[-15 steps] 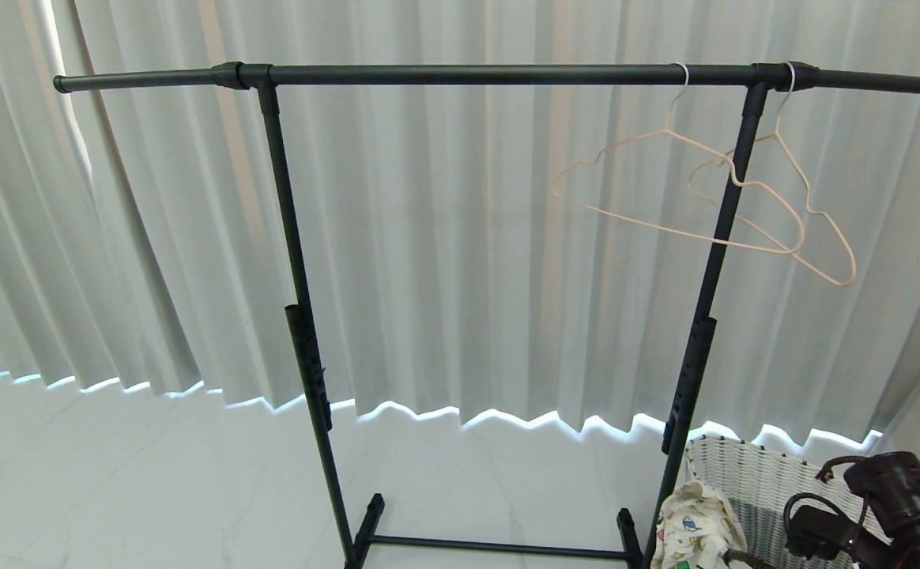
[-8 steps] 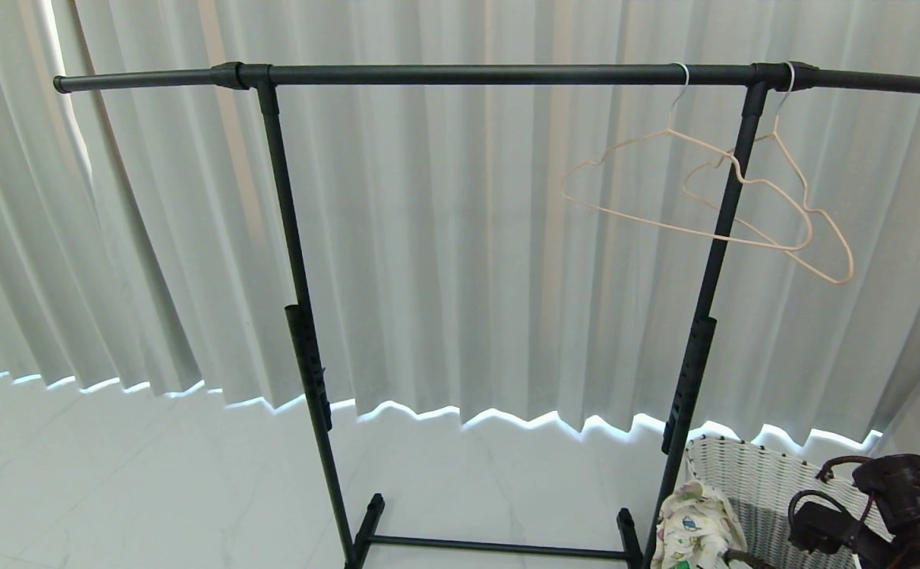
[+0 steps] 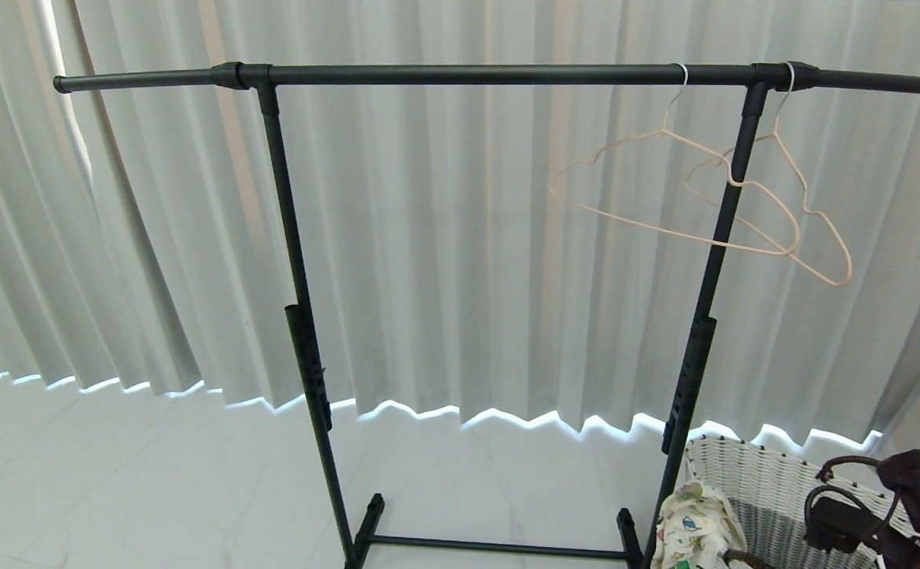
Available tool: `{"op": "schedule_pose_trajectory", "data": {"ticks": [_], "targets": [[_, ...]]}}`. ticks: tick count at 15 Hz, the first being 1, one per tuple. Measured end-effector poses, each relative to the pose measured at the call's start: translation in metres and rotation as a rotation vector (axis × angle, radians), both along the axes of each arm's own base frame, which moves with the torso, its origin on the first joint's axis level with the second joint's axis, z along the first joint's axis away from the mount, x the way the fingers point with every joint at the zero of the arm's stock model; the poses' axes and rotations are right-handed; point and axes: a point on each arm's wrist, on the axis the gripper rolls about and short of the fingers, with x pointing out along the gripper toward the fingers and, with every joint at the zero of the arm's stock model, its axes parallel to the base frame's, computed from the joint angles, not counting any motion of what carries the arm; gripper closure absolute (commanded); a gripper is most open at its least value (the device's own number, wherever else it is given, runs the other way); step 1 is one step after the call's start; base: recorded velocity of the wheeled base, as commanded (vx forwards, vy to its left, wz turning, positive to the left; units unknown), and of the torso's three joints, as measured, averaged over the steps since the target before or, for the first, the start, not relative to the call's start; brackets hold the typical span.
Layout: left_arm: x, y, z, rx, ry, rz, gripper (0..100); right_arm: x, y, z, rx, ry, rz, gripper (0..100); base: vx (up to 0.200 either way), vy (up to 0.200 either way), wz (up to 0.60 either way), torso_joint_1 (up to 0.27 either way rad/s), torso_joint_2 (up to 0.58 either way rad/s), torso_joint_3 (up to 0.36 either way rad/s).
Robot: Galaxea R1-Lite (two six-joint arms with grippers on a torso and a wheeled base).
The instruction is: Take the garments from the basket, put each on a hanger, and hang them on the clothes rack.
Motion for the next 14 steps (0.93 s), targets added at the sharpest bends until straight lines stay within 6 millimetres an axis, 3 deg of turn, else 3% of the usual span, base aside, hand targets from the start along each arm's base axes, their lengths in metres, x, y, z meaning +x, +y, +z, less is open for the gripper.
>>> {"op": "schedule_pose_trajectory", "data": {"ticks": [2,5,8,10,14], "targets": [[0.0,0.0,0.0,0.003,0.0,0.0,0,-0.009,0.004,0.025,0.011,0.018,0.01,100,0.0,0.0,0.0,0.0,0.0,0.0],[0.0,0.0,0.0,0.001,0.0,0.0,0,-0.01,0.009,0.097,0.049,-0.005,0.009,100,-0.2,0.0,0.0,0.01,0.0,0.001],[0.0,0.0,0.0,0.0,0.0,0.0,0,-0.02,0.015,0.163,0.084,-0.136,0.027,100,-0.2,0.0,0.0,-0.001,0.0,0.005],[0.0,0.0,0.0,0.0,0.0,-0.001,0,-0.025,0.02,0.187,0.094,-0.223,0.06,100,-0.2,0.0,0.0,0.002,0.0,0.0],[0.0,0.0,0.0,0.001,0.0,0.0,0,-0.025,0.029,0.204,0.107,-0.292,0.121,100,-0.15,0.0,0.0,-0.003,0.01,0.002]]}}
